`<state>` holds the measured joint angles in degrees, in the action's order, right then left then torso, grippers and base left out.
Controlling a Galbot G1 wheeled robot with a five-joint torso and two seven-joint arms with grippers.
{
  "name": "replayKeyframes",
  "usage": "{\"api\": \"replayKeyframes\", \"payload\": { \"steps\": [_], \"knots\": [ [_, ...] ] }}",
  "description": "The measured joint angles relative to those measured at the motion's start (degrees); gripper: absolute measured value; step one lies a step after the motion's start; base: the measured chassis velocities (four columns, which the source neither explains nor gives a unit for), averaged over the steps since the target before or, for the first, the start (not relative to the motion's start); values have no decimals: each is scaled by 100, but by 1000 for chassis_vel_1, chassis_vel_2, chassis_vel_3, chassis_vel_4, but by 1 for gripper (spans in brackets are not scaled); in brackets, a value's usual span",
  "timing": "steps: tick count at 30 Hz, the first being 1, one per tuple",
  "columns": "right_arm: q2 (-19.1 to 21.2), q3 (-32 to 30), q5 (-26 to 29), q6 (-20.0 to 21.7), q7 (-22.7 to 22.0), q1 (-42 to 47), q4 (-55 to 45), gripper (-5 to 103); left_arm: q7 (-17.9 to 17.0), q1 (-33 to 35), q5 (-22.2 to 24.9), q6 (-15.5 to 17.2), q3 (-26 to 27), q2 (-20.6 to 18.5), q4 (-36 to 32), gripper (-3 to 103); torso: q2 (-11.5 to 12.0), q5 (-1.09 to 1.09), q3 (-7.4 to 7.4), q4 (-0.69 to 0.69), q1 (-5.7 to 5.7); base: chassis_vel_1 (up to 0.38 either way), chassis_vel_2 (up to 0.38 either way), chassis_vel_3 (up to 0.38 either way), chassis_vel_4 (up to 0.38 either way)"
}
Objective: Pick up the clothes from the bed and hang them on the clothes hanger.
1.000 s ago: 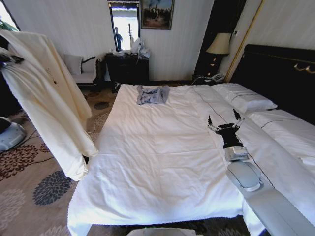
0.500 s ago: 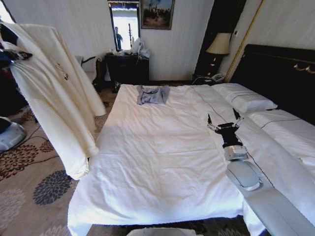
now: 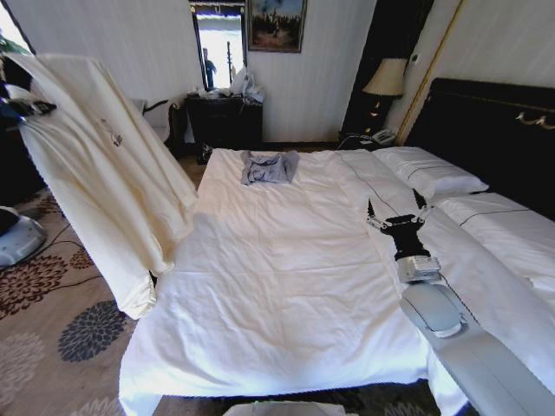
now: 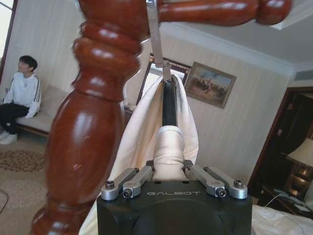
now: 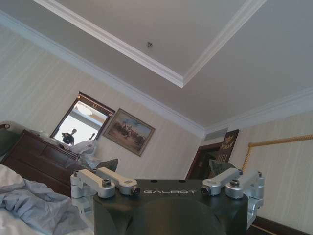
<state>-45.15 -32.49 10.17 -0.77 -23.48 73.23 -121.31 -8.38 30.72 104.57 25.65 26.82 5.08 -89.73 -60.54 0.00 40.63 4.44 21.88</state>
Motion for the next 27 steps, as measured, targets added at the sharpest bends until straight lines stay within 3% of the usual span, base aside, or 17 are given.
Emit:
{"api": "replayKeyframes", "payload": {
  "steps": [11, 23, 25, 27],
  "knots": [
    [-12, -57, 18, 47, 1, 80, -71, 100, 580, -144, -266, -276, -36, 66, 97, 19, 0, 0, 0, 2, 0, 0, 0, 0, 0],
    [1, -76, 90, 148, 2, 21, -182, 100, 605, -202, -231, -247, -40, 86, 386, 19, 0, -1, 0, -2, 0, 0, 0, 0, 0],
    [9, -116, 108, 166, 2, 49, -230, 100, 589, -470, -243, -109, -345, 298, 492, 19, -1, 8, -2, -7, 0, 0, 0, 0, 0],
    [36, -234, 142, 152, 2, 147, -243, 100, 290, -1011, -307, 168, -1246, 791, 810, 19, -4, 18, -4, -7, -5, 0, 0, 0, 0]
  ]
}}
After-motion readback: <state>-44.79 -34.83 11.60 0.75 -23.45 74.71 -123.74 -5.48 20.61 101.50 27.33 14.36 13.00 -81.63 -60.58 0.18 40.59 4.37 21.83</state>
